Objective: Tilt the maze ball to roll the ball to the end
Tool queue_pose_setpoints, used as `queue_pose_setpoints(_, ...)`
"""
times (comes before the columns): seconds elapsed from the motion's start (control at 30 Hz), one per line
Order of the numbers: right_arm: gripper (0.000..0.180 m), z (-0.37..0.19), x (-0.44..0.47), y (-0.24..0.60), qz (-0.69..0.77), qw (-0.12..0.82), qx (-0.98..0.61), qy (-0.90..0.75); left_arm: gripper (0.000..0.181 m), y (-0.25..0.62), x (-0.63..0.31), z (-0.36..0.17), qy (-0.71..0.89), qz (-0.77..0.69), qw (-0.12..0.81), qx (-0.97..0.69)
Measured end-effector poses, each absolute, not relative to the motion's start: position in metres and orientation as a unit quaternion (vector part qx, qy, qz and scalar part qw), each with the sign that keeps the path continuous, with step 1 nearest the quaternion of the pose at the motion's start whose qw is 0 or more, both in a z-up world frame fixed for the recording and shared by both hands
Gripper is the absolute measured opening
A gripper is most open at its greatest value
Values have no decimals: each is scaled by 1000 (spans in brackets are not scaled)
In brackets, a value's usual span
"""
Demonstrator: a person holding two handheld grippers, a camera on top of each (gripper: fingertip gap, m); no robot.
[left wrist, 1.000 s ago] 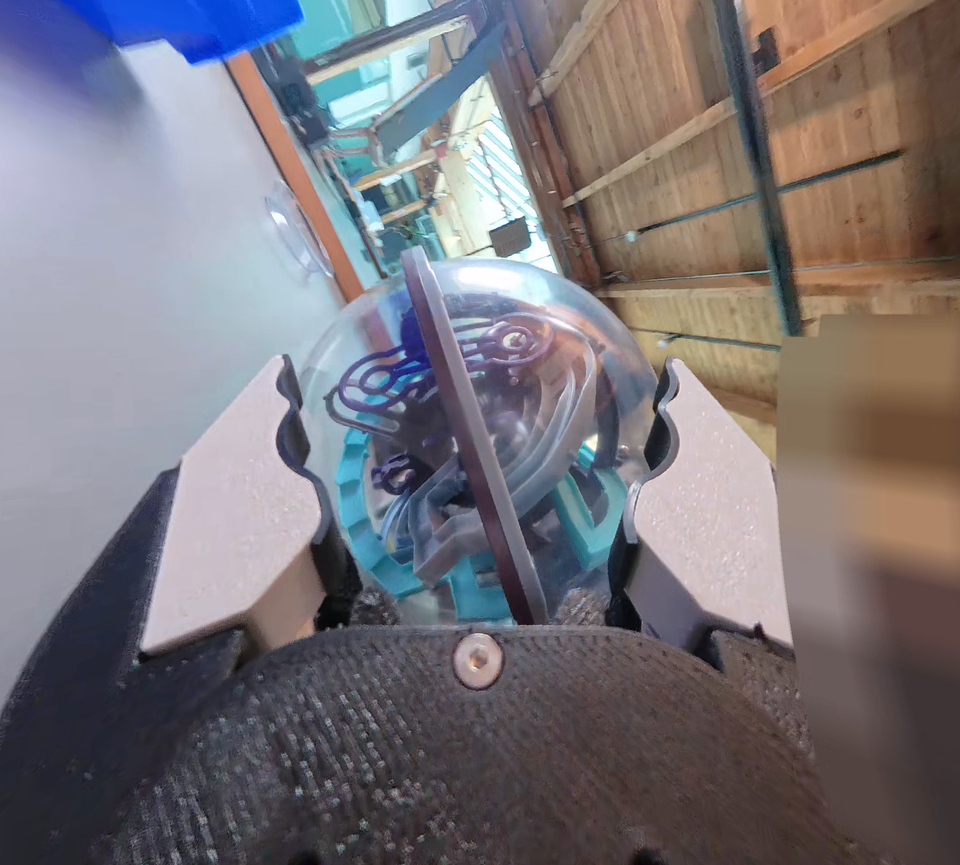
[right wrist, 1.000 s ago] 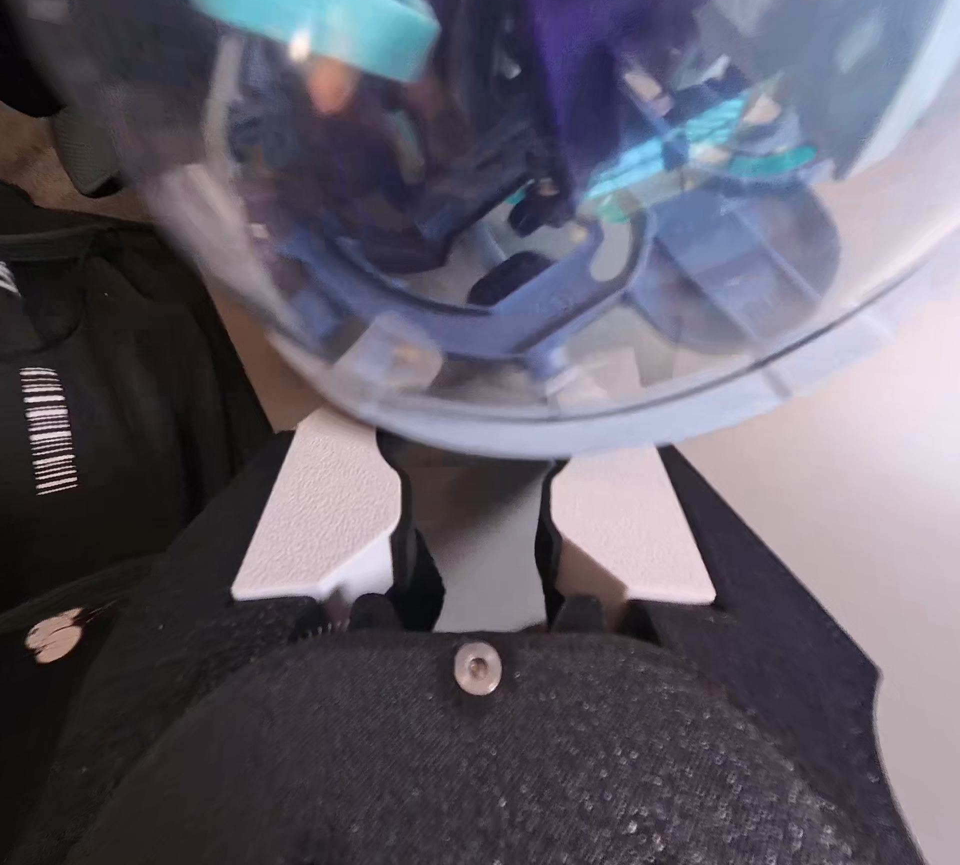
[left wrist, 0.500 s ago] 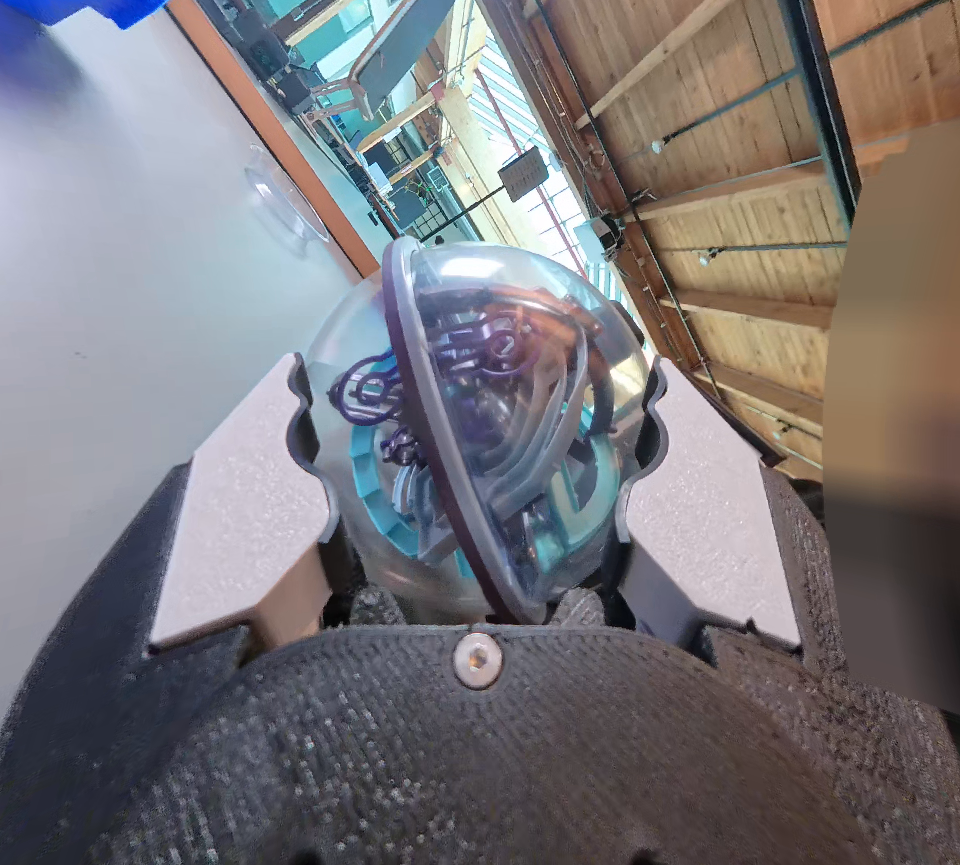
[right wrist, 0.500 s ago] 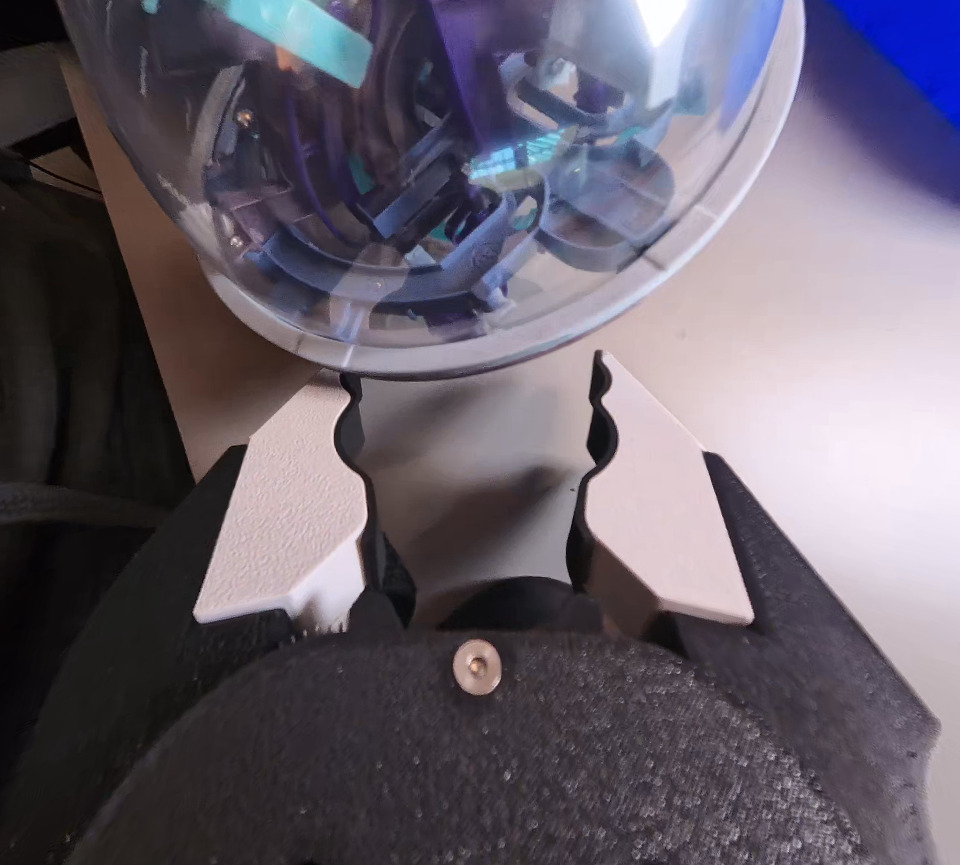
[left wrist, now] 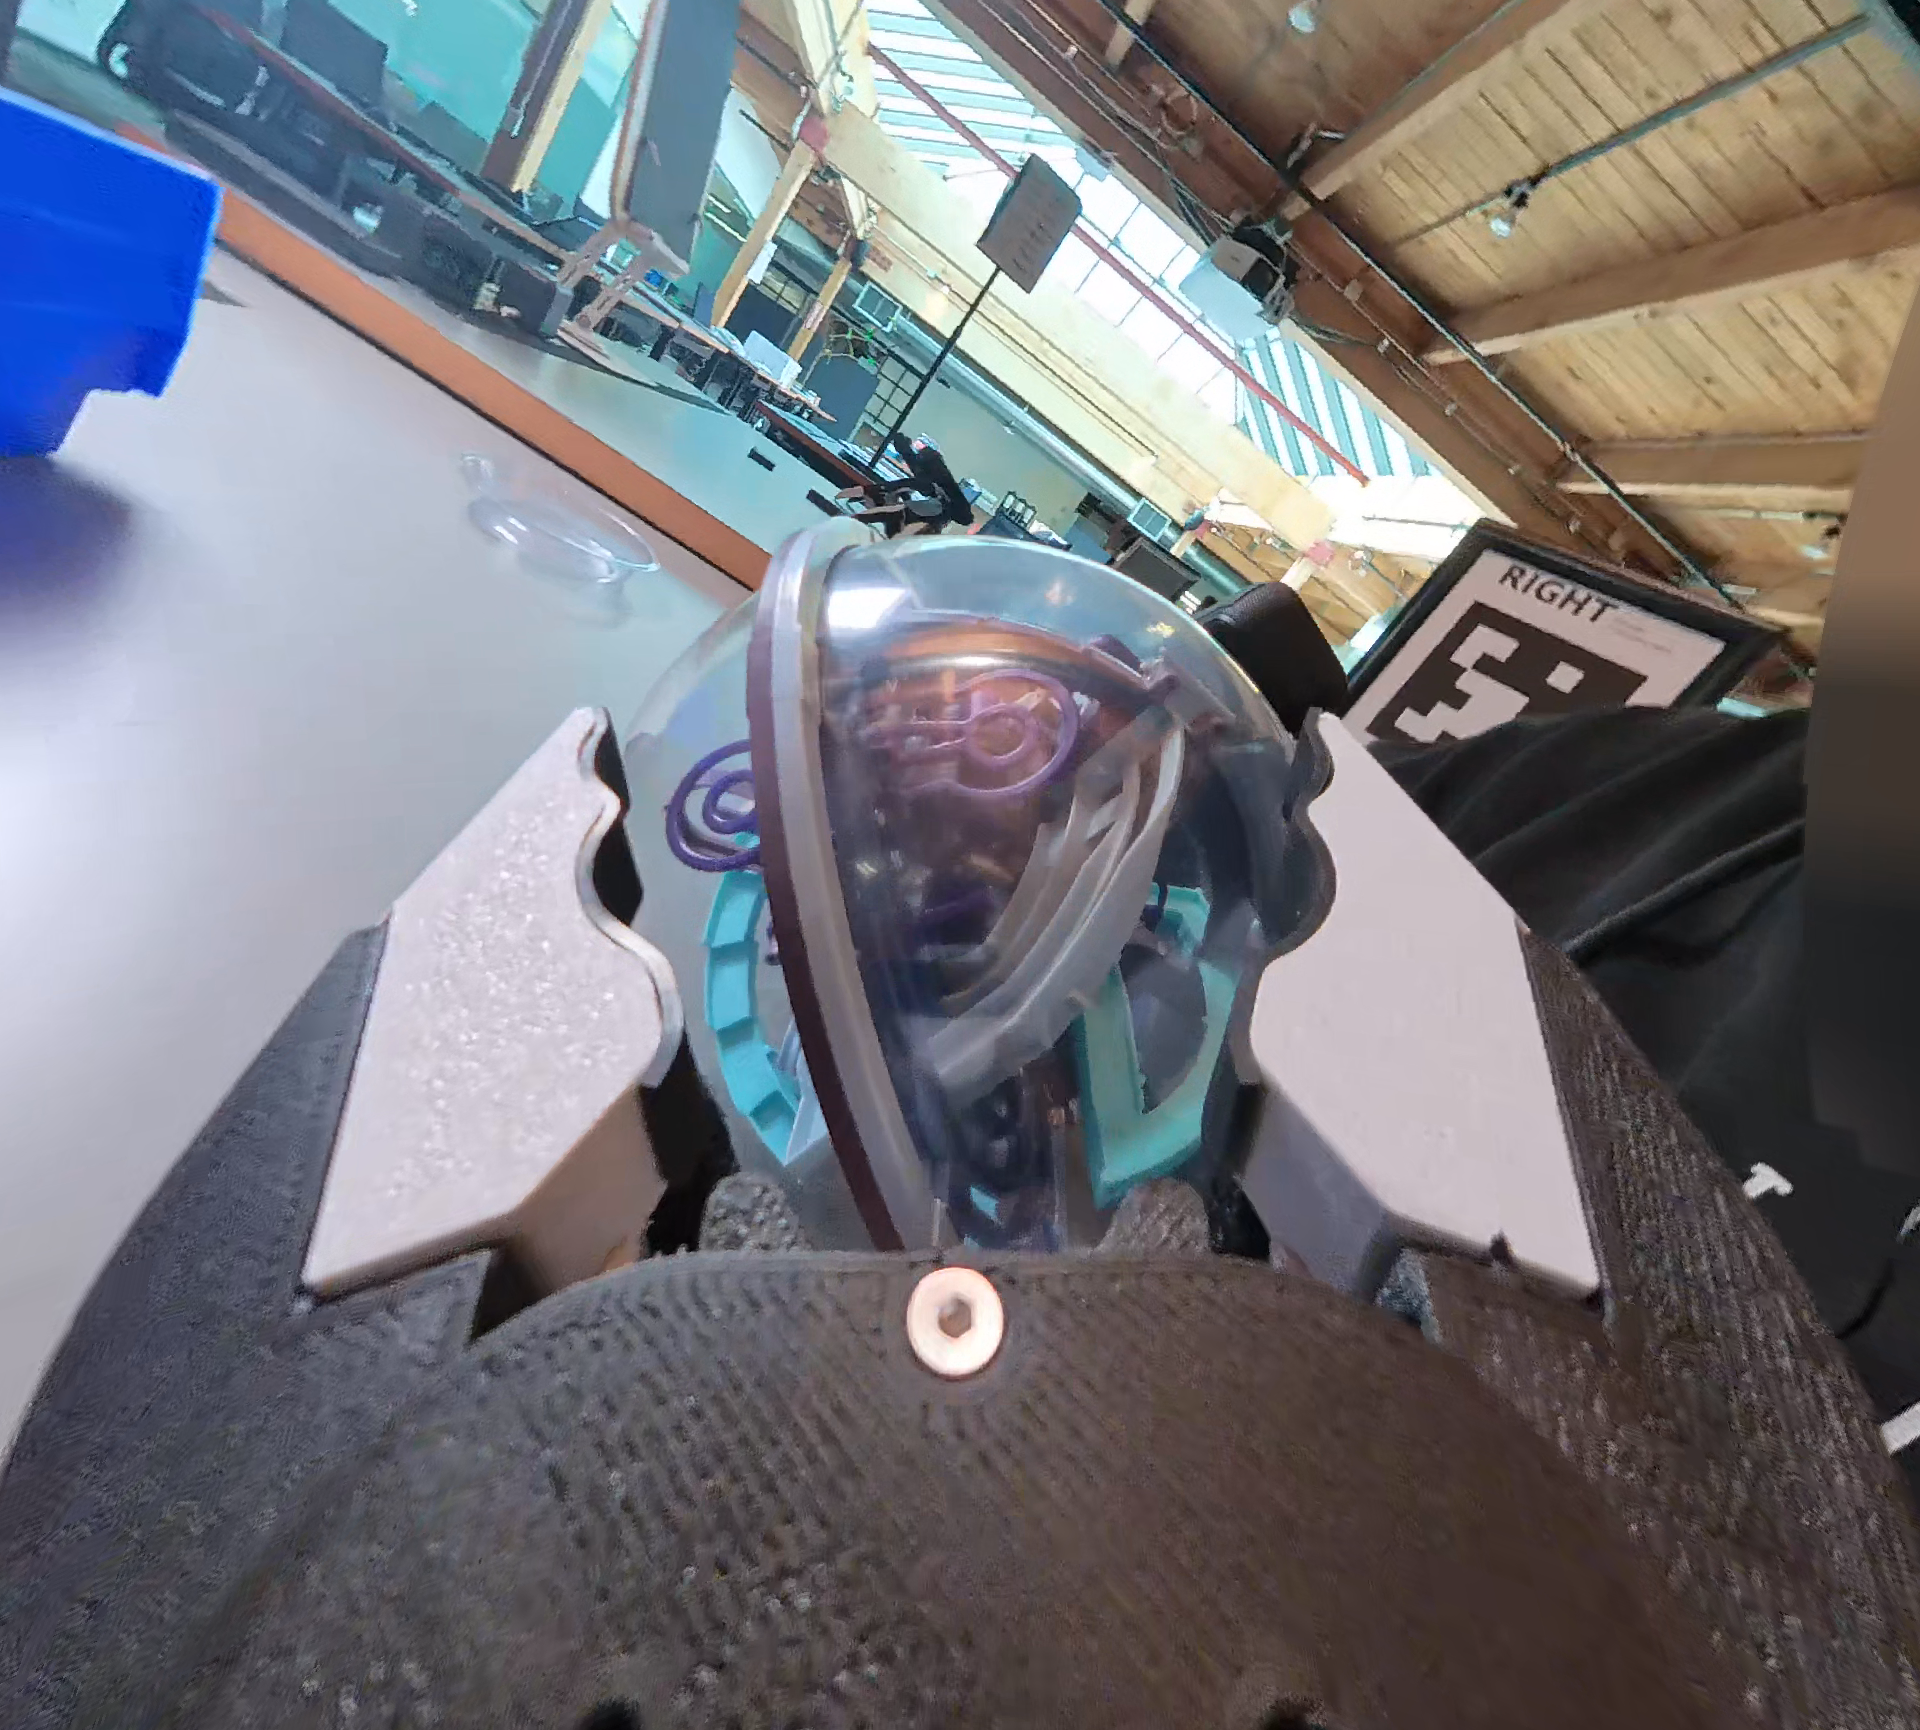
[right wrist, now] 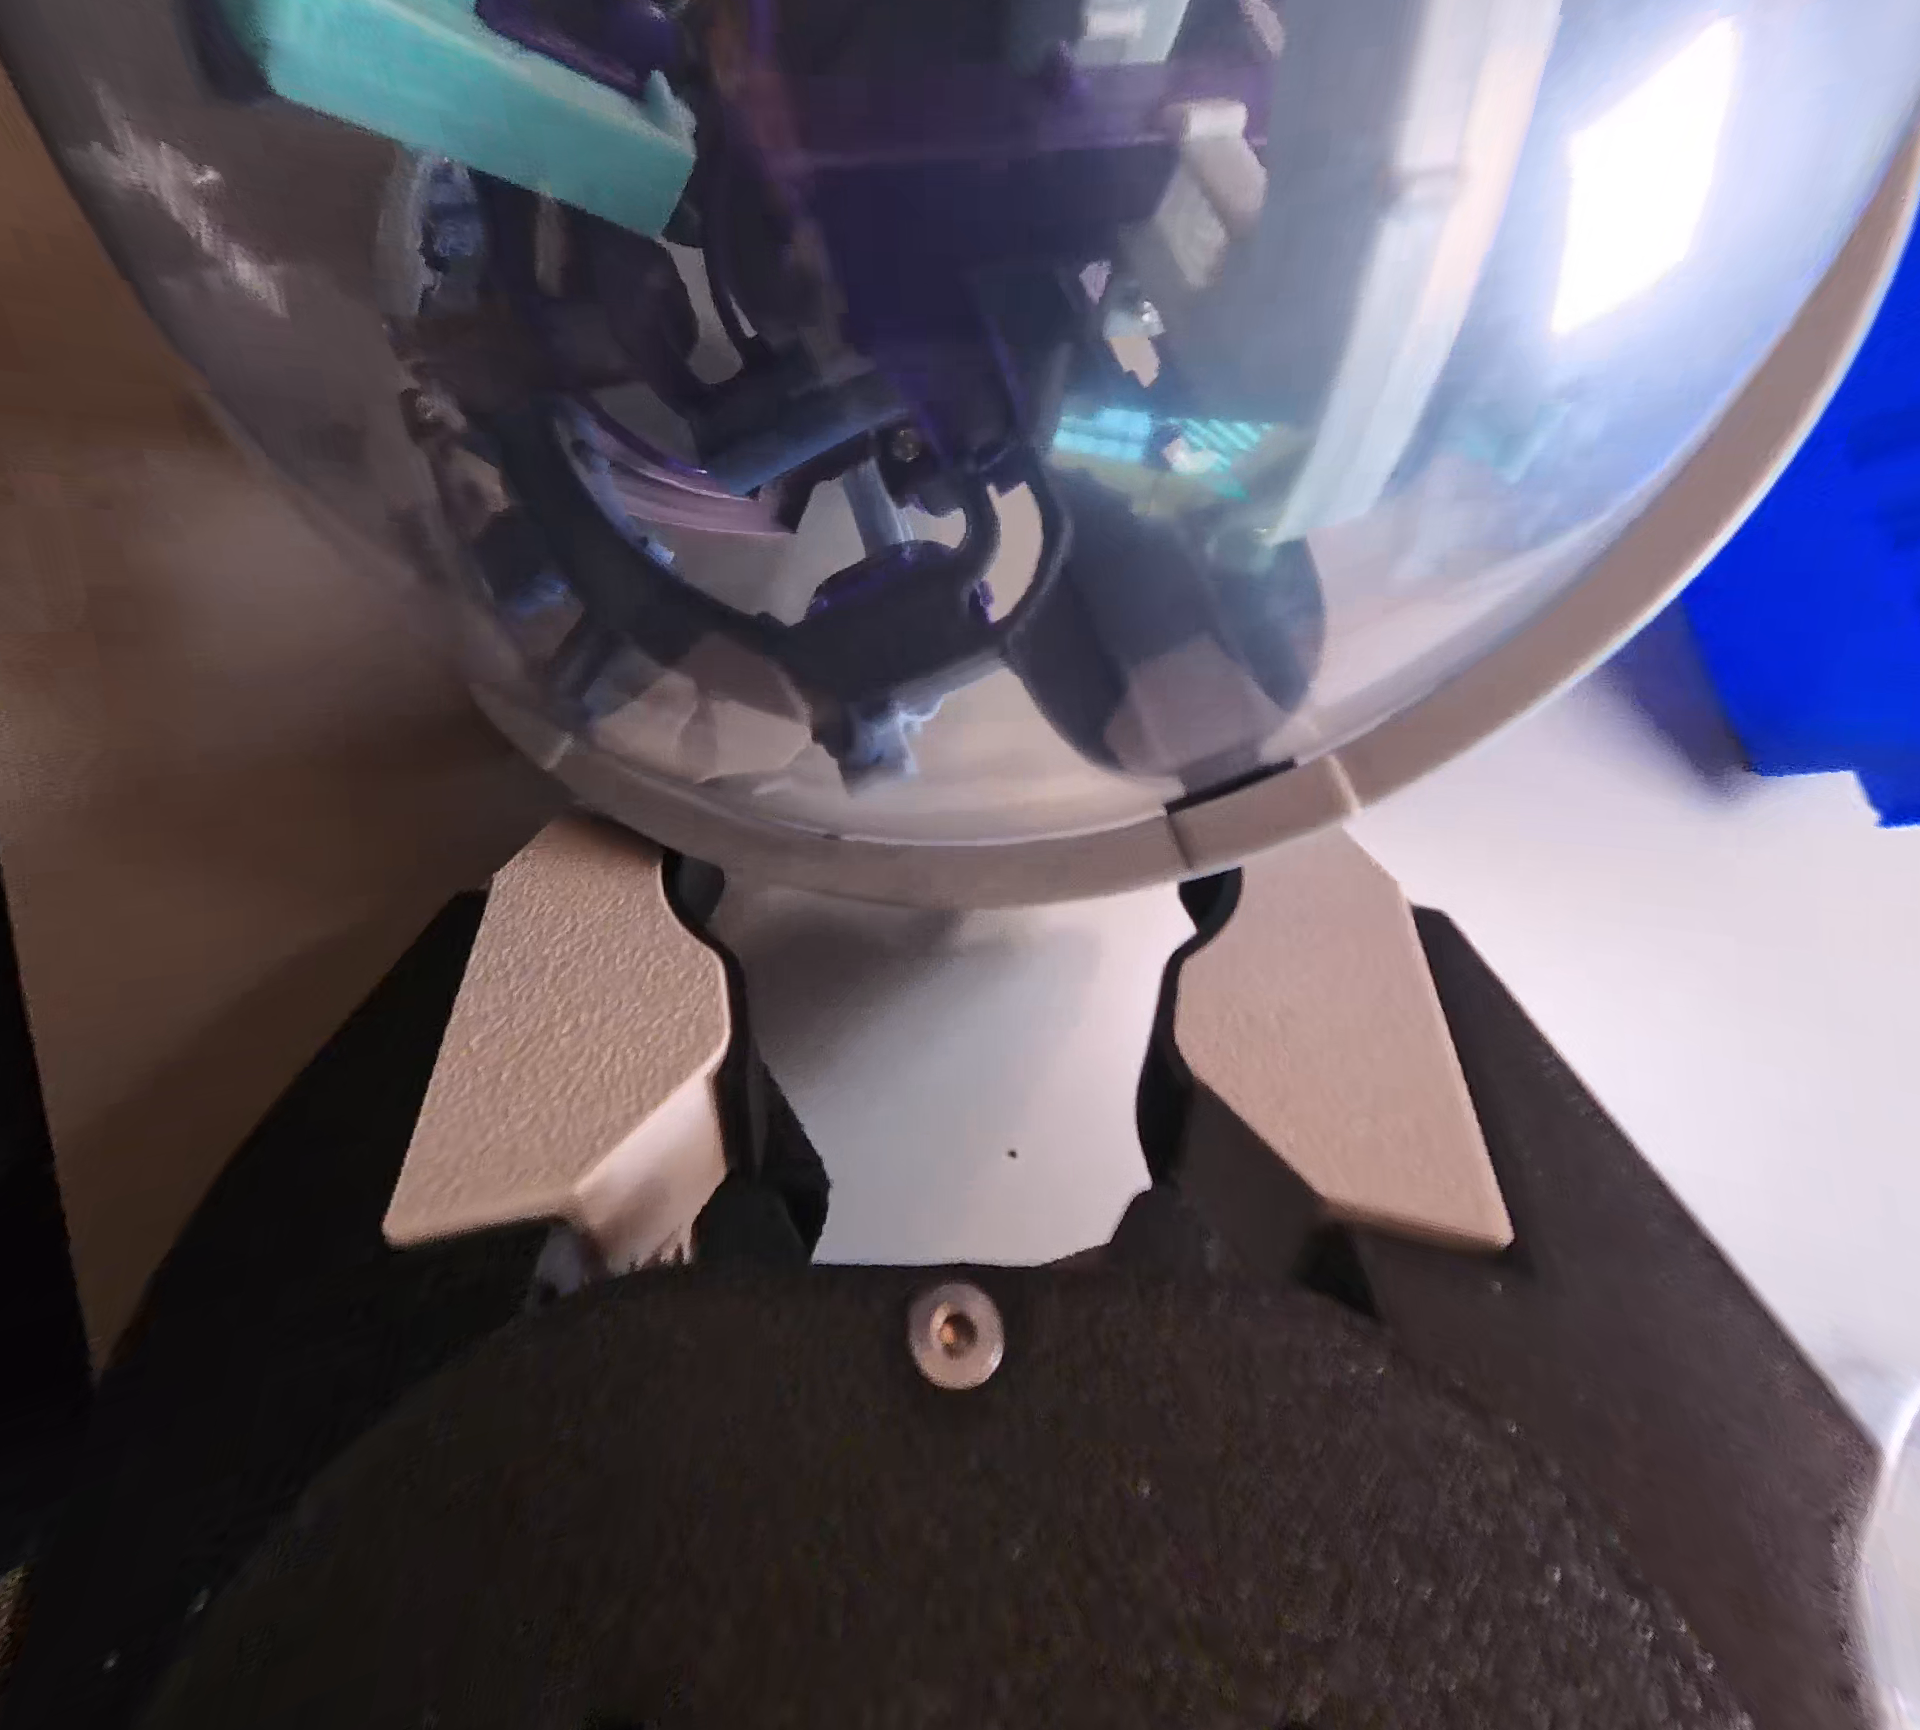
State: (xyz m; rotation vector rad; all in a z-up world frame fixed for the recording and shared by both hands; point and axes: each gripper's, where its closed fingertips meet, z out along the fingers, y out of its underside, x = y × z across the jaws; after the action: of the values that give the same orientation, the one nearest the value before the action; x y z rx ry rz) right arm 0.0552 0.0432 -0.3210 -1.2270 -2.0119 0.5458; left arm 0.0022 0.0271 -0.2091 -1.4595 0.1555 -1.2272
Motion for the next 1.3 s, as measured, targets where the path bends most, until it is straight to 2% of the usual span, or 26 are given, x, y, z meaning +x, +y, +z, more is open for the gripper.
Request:
queue_pose_setpoints(0.27, 90, -324, 51, 42, 239, 315, -490, -777, 125, 36, -10, -218, 11, -553, 548, -628)
queue_pose_setpoints(0.47, 92, -312, 53, 48, 263, 322, -492, -765, 124, 42, -23, -225, -45, -586, 521, -619)
queue_pose_setpoints(0.63, 96, -306, 59, 44, 278, 340, -476, -762, 124, 39, -15, -222, -15, -570, 532, -626)
queue_pose_setpoints(0.8, 97, -295, 72, 44, 294, 353, -473, -752, 119, 36, -11, -220, -4, -566, 534, -629)
queue_pose_setpoints(0.93, 98, -283, 79, 35, 308, 367, -461, -747, 108, 35, -11, -219, -2, -575, 531, -623)
queue_pose_setpoints(1.1, 99, -280, 77, 32, 334, 372, -458, -735, 122, 32, 0, -219, 38, -545, 543, -638)
queue_pose_setpoints(1.3, 95, -285, 74, 36, 370, 351, -434, -742, 122, 28, 3, -217, 101, -501, 545, -664)
